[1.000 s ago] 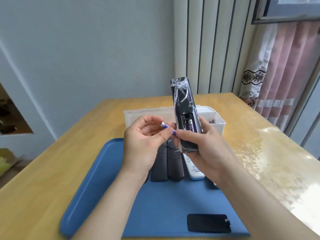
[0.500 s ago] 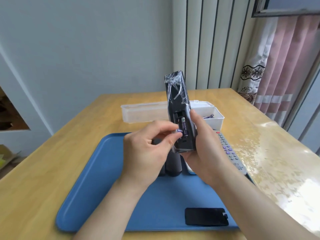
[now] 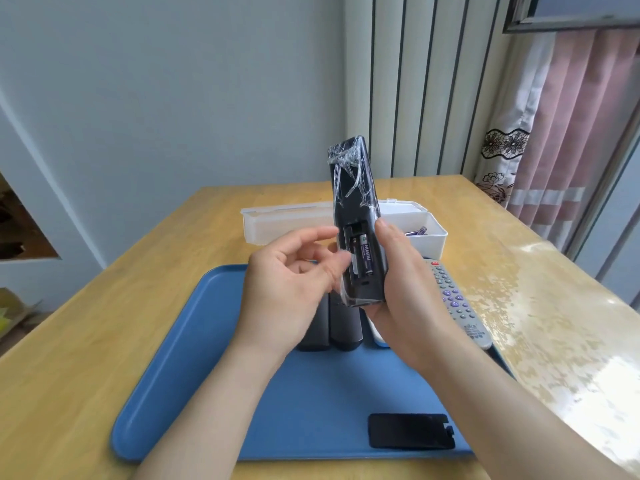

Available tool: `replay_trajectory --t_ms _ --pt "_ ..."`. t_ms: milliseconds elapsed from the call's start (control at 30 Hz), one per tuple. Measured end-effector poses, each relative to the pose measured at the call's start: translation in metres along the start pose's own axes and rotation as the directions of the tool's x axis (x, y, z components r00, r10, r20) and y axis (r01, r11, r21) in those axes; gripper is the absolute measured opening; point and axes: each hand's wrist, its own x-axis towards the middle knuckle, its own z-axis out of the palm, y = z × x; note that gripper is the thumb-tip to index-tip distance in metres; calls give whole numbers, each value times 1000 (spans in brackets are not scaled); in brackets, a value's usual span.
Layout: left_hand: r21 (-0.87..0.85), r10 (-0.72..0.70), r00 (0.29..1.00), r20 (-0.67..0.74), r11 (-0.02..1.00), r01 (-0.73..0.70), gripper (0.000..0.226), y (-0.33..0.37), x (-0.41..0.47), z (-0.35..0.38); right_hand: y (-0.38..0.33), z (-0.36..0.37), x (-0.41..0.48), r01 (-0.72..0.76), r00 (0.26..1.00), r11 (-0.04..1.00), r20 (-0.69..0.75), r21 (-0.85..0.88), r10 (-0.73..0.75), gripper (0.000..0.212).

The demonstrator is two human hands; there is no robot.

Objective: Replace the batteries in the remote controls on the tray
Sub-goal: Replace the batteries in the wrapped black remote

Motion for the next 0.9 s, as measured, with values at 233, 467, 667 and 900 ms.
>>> replay_trajectory --t_ms 233,467,667,900 --pt "458 377 925 47 815 -356 15 -7 -7 8 8 -2 2 34 998 997 -55 -64 -37 25" --pt "669 322 782 534 405 -624 34 -3 -12 7 14 -7 7 34 991 993 -127 -113 -48 32" --pt "633 255 772 582 455 -627 26 0 -7 0 16 -9 7 30 989 987 -141 -161 -53 28" --pt "612 387 863 325 610 -504 20 -12 3 -7 20 -4 3 39 996 991 -70 -125 -48 25"
